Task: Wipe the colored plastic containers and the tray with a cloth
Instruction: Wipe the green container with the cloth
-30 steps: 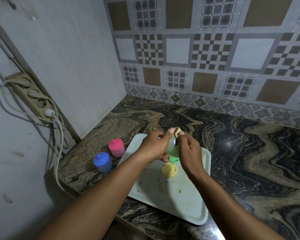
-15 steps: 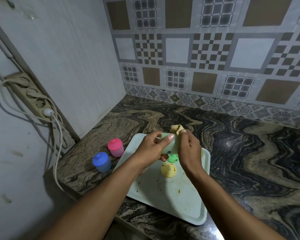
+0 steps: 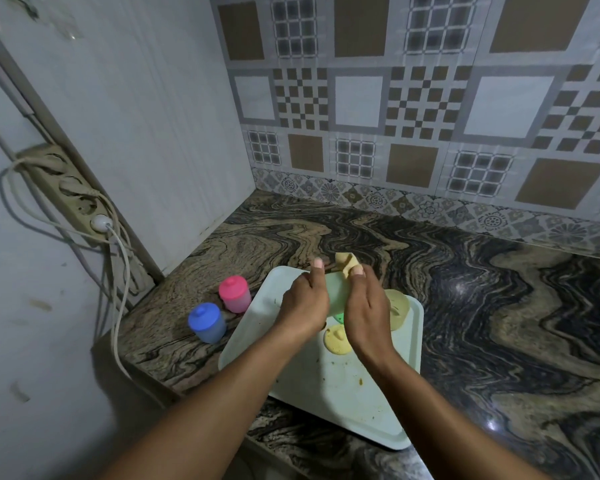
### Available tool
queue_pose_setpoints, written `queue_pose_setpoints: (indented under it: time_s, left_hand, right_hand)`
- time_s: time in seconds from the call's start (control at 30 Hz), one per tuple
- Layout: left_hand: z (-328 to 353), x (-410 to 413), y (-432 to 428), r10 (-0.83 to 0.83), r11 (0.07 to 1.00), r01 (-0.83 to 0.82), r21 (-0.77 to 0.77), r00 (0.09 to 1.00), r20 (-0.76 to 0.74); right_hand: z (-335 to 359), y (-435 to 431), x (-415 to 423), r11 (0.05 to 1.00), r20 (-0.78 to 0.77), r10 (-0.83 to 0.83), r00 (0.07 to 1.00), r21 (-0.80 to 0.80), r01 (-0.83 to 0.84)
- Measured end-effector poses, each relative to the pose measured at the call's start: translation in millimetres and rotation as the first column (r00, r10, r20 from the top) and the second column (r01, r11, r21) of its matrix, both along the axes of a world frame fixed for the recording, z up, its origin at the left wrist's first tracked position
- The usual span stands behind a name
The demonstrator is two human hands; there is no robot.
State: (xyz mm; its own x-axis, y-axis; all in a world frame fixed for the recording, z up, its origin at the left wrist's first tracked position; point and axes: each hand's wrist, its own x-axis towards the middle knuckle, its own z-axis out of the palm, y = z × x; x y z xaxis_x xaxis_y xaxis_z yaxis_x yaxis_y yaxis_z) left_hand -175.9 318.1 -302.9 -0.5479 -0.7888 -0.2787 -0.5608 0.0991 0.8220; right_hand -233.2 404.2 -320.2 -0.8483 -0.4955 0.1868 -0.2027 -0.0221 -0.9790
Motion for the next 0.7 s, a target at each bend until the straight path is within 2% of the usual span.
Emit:
queue_pose_setpoints:
  time_s: [0.07, 0.13, 0.23, 0.37, 0.43, 0.5, 0.53, 0.63, 0.7]
  left_hand:
    - [-0.3, -0.3, 12.2, -0.049, 0.971, 0.009, -0.237, 0.985, -0.163]
    - [-5.7, 0.7, 15.3, -0.168, 0.936, 0.042, -0.35, 0.926, -0.339]
    - [-15.9, 2.6, 3.4, -0.288, 0.895, 0.127, -0.427, 0.895, -0.339]
    - [-10.8, 3.9, -10.2, -0.227, 0.958, 0.153, -0.242, 0.92, -0.318]
    - [-5.6, 3.6, -12.1, -0.13, 0.99, 0.143, 0.013, 0.934, -0.334]
    - [-4.1, 4.5, -11.2, -0.045, 0.935, 0.169, 0.313, 0.928, -0.369]
    - [-4.6, 6.5, -10.7, -0.043, 0.912, 0.198, 0.359, 0.916, -0.398]
    - [-7.9, 12.3, -17.4, -0.158, 0.929, 0.288, 0.231, 0.875, -0.457]
    - [-10.2, 16.7, -25.0, -0.271, 0.931, 0.346, 0.115, 0.867, -0.417]
  right_hand:
    - [3.8, -1.6, 2.6, 0.998, 0.053, -0.054, 0.997, -0.01, 0.055]
    - [11.4, -3.1, -0.7, 0.995, 0.157, -0.102, 0.982, 0.039, 0.097]
    - [15.8, -4.8, -8.8, 0.989, 0.183, -0.11, 0.977, 0.118, 0.089]
    - [11.2, -3.7, -15.8, 0.996, 0.202, -0.008, 0.979, 0.087, -0.009]
    - [11.8, -0.7, -17.6, 0.996, 0.137, 0.038, 0.99, 0.08, -0.049]
    - [10.1, 2.2, -18.8, 0.992, 0.039, 0.056, 0.998, 0.109, -0.06]
    - [8.9, 2.8, -19.2, 0.991, 0.004, 0.061, 0.998, 0.122, -0.061]
    - [0.8, 3.2, -20.7, 0.988, -0.02, 0.077, 0.997, 0.134, -0.074]
    - [-3.7, 2.4, -21.5, 0.986, 0.021, 0.094, 0.995, 0.138, -0.096]
